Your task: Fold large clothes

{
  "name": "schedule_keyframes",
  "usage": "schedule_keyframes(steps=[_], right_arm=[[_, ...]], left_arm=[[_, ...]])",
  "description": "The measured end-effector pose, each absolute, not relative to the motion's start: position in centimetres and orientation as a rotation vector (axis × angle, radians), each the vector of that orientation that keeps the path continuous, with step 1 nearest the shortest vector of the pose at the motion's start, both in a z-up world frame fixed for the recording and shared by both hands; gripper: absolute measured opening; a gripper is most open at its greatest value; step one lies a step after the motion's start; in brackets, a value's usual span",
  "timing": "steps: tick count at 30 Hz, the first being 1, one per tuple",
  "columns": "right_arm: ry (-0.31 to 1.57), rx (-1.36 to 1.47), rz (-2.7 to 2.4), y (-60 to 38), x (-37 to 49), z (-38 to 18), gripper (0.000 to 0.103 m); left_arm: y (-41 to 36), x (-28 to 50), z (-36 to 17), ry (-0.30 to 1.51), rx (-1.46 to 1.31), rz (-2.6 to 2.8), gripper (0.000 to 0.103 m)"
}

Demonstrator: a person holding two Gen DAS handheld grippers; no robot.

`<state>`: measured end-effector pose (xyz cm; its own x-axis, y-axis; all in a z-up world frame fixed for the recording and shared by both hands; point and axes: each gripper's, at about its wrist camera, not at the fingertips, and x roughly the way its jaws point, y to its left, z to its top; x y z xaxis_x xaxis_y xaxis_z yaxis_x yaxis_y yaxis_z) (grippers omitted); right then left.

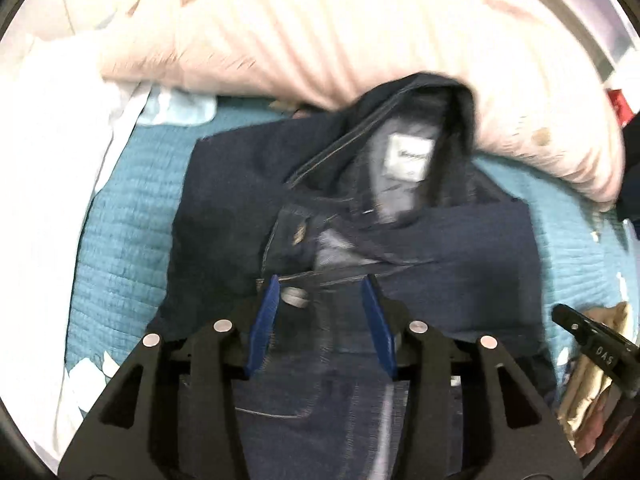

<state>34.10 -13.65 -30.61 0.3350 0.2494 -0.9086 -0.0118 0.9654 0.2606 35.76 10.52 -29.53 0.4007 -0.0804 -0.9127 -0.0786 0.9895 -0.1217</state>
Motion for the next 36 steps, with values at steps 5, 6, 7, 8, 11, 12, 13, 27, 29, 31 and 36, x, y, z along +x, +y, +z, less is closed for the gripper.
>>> schedule_keyframes(steps=[5,6,7,8,11,12,13,27,29,31,36], right_arm=[[1.297,0.289,0.278,-10.8,35.3,-32.9,0.003],[1.328,0.315,0.28,-10.8,35.6,-34.0,0.003],[1.374,0.357,0.282,-10.7,35.7,-35.9,0.003],[1.398,0.354,0.272,-11.0,35.6,-36.9,0.003],[1.399,0.355,0.306,-12.7,35.1,-39.2,0.0],[1.413,0.353,0.254,-14.1,34.8,-38.9,0.0],[1.407,0.319,0.196,-15.5,34.6,-38.4,0.0],[1.281,0.356,0.12,-20.7,36.4,-33.8,0.002],[1.237,0.37,0.14,-20.2,37.5,-32.6,0.003],[1.228,0.357,0.196,-18.1,39.3,-32.4,0.003],[1.294,0.248,0.163,-14.3,42.9,-36.7,0.002]], left_arm=[[6.8,35.9,-31.1,1.231,-0.246,-0.156,0.002],[6.2,35.9,-32.1,1.245,-0.244,-0.158,0.002],[5.3,35.9,-33.5,1.266,-0.231,-0.164,0.002],[4.6,36.0,-34.7,1.291,-0.217,-0.168,0.0],[3.8,35.7,-38.1,1.323,-0.183,-0.162,0.001],[4.4,35.5,-37.8,1.314,-0.199,-0.166,0.002],[5.2,35.4,-37.3,1.321,-0.185,-0.113,0.001],[5.7,36.1,-33.2,1.233,-0.133,-0.091,0.0],[5.7,37.4,-32.0,1.197,-0.23,-0.147,0.0],[5.9,38.8,-32.0,1.177,-0.274,-0.157,0.0],[5.6,42.6,-37.0,1.201,-0.302,-0.074,0.0]])
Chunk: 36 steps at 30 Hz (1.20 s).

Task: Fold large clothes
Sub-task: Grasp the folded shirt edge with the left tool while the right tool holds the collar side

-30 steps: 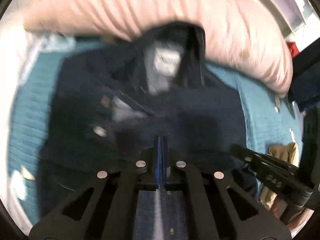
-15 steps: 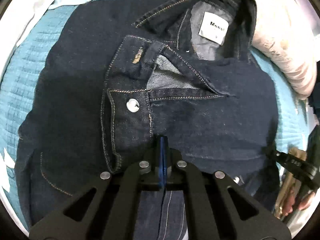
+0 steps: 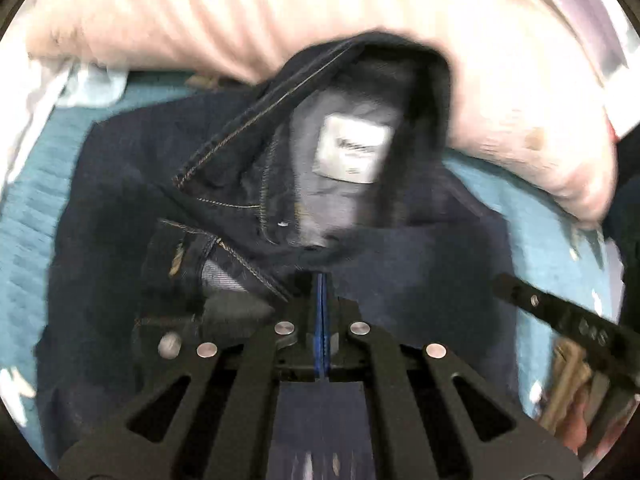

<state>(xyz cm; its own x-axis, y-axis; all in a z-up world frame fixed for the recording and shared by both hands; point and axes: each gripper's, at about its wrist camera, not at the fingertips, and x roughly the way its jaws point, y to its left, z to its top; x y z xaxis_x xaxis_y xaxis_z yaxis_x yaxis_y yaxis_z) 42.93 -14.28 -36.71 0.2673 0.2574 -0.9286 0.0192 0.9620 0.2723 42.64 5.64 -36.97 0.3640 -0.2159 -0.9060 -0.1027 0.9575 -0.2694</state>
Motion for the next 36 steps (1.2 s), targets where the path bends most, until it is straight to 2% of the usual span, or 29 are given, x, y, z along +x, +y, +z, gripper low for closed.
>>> schedule_keyframes(steps=[2,3,4,8,10,12,16,20,21,22,23,24,25,27,28,29,35,36], right_arm=[[1.318,0.161,0.097,-14.9,44.3,-39.2,0.0],[1.338,0.228,0.129,-16.0,44.7,-39.9,0.0],[1.345,0.283,0.133,-16.8,44.8,-39.6,0.0],[1.264,0.179,-0.112,-20.8,44.4,-37.2,0.003],[1.331,0.263,-0.12,-23.1,44.8,-40.2,0.003],[1.306,0.293,-0.093,-23.7,44.6,-41.1,0.0],[1.323,0.224,-0.099,-23.0,44.5,-39.4,0.002],[1.291,0.382,-0.014,-23.9,43.3,-36.6,0.007],[1.288,0.389,-0.004,-23.9,43.1,-35.8,0.007],[1.298,0.397,0.007,-23.9,43.1,-35.3,0.021],[1.304,0.406,0.01,-24.0,43.2,-35.0,0.059],[1.279,0.42,-0.007,-24.3,43.0,-34.2,0.076],[1.241,0.423,-0.026,-24.4,42.8,-33.5,0.086],[1.208,0.42,-0.034,-24.5,43.0,-32.3,0.086],[1.222,0.429,-0.029,-24.7,43.7,-32.1,0.086],[1.238,0.446,-0.025,-25.3,43.9,-32.0,0.086],[1.239,0.359,-0.063,-24.9,46.2,-31.7,0.086],[1.251,0.368,-0.048,-25.1,46.5,-32.0,0.086]], left_arm=[[6.7,42.2,-38.7,1.179,-0.344,-0.094,0.002],[6.8,42.1,-38.6,1.167,-0.341,-0.112,0.002],[6.9,42.0,-38.4,1.168,-0.327,-0.127,0.002],[7.4,41.7,-36.5,1.163,-0.258,-0.123,0.002],[7.6,41.9,-36.8,1.174,-0.276,-0.11,0.002],[7.9,42.5,-38.7,1.207,-0.329,-0.086,0.003],[7.4,43.1,-37.7,1.247,-0.266,-0.073,0.002],[8.3,42.5,-34.4,1.237,-0.275,-0.073,0.003],[8.8,42.3,-33.8,1.249,-0.282,-0.07,0.009],[9.5,42.1,-33.4,1.274,-0.299,-0.072,0.025],[10.4,41.8,-33.0,1.287,-0.32,-0.075,0.031],[10.7,40.8,-32.5,1.279,-0.325,-0.073,0.038],[11.5,40.5,-32.0,1.267,-0.315,-0.057,0.038],[13.5,40.2,-31.5,1.261,-0.285,-0.003,0.047],[13.7,40.8,-31.7,1.265,-0.289,0.02,0.056],[15.1,41.3,-31.8,1.27,-0.314,0.05,0.06],[20.6,44.4,-33.1,1.315,-0.4,0.094,0.062],[21.3,45.1,-33.5,1.321,-0.395,0.099,0.065]])
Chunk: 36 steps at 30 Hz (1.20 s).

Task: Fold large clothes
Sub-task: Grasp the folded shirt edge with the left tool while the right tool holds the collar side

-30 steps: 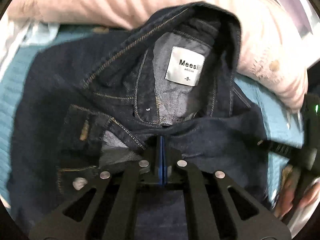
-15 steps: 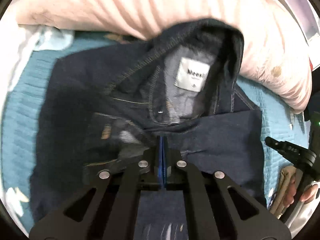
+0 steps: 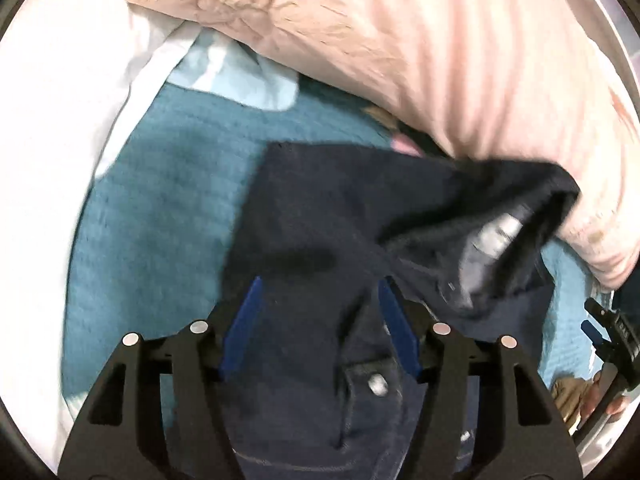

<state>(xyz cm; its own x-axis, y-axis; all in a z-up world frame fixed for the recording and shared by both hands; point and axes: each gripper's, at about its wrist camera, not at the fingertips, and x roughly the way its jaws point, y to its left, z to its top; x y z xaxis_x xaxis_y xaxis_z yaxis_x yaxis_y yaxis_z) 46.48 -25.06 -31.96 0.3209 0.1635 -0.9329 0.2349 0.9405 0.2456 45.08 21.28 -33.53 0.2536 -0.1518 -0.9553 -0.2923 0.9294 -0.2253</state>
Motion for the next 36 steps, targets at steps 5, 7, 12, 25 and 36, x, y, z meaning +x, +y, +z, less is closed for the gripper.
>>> schedule_keyframes(steps=[5,7,12,25,36], right_arm=[[1.326,0.366,-0.035,-24.3,49.8,-35.1,0.083],[1.366,0.36,-0.039,-24.1,50.9,-36.4,0.076],[1.407,0.38,-0.063,-23.7,52.3,-39.5,0.069],[1.317,0.292,-0.134,-23.1,50.1,-36.3,0.016],[1.243,0.245,-0.093,-21.7,46.6,-28.9,0.015]], left_arm=[[24.3,48.4,-35.6,1.345,-0.4,0.155,0.067],[25.0,49.3,-36.2,1.34,-0.42,0.149,0.067],[25.4,51.0,-38.1,1.335,-0.368,0.156,0.068],[25.0,49.8,-35.5,1.259,-0.35,0.117,0.012],[23.7,46.6,-29.5,1.217,-0.304,0.083,0.011]])
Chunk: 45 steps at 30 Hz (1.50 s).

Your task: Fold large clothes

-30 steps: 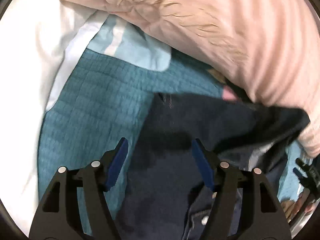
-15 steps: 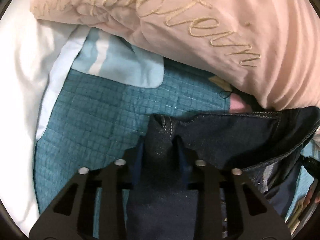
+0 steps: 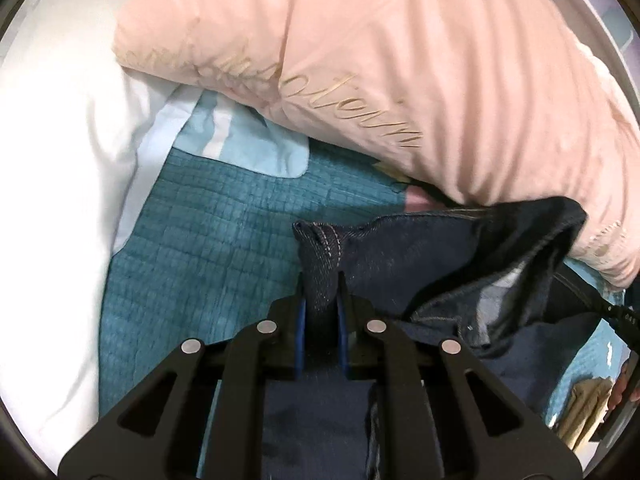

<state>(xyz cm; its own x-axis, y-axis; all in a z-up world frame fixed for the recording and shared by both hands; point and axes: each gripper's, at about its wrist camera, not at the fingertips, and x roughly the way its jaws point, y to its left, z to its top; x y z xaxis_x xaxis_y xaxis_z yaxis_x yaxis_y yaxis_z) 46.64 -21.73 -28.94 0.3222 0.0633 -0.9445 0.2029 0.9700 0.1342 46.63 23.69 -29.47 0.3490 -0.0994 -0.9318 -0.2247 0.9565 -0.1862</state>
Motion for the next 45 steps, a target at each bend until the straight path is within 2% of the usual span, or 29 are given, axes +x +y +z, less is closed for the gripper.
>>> schedule_keyframes(steps=[12,18,24,25,26,32,37,39,41,43,45], right_arm=[[1.19,0.241,-0.072,-22.3,42.4,-23.0,0.014],[1.145,0.195,-0.054,-22.4,36.9,-19.7,0.014],[1.119,0.184,-0.048,-22.9,30.4,-19.2,0.012],[1.11,0.18,-0.051,-23.0,29.1,-19.0,0.009],[1.095,0.157,-0.075,-23.0,27.8,-18.6,0.0],[1.136,0.175,-0.07,-24.0,21.0,-20.6,0.0],[1.189,0.195,-0.076,-24.6,19.2,-23.5,0.001],[1.232,0.295,-0.059,-25.3,19.9,-25.1,0.008],[1.277,0.384,-0.014,-25.6,20.5,-26.9,0.028],[1.325,0.436,-0.009,-25.2,20.5,-28.9,0.04],[1.378,0.422,-0.014,-24.5,20.3,-31.2,0.043]], left_arm=[[20.6,41.7,-24.3,1.155,-0.231,0.035,0.011],[20.4,37.3,-21.0,1.109,-0.17,-0.031,0.011],[20.6,31.3,-19.2,1.079,-0.153,-0.075,0.011],[20.6,30.1,-19.0,1.073,-0.144,-0.081,0.011],[20.6,29.2,-19.0,1.069,-0.139,-0.083,0.011],[19.5,22.0,-20.0,1.036,-0.103,-0.088,0.012],[18.5,17.8,-22.0,1.028,-0.079,-0.07,0.012],[18.9,17.1,-22.9,1.046,-0.093,-0.057,0.012],[20.0,16.8,-23.8,1.077,-0.147,-0.038,0.012],[20.9,16.6,-24.4,1.093,-0.184,-0.038,0.012],[21.7,16.3,-25.1,1.111,-0.21,-0.028,0.01]])
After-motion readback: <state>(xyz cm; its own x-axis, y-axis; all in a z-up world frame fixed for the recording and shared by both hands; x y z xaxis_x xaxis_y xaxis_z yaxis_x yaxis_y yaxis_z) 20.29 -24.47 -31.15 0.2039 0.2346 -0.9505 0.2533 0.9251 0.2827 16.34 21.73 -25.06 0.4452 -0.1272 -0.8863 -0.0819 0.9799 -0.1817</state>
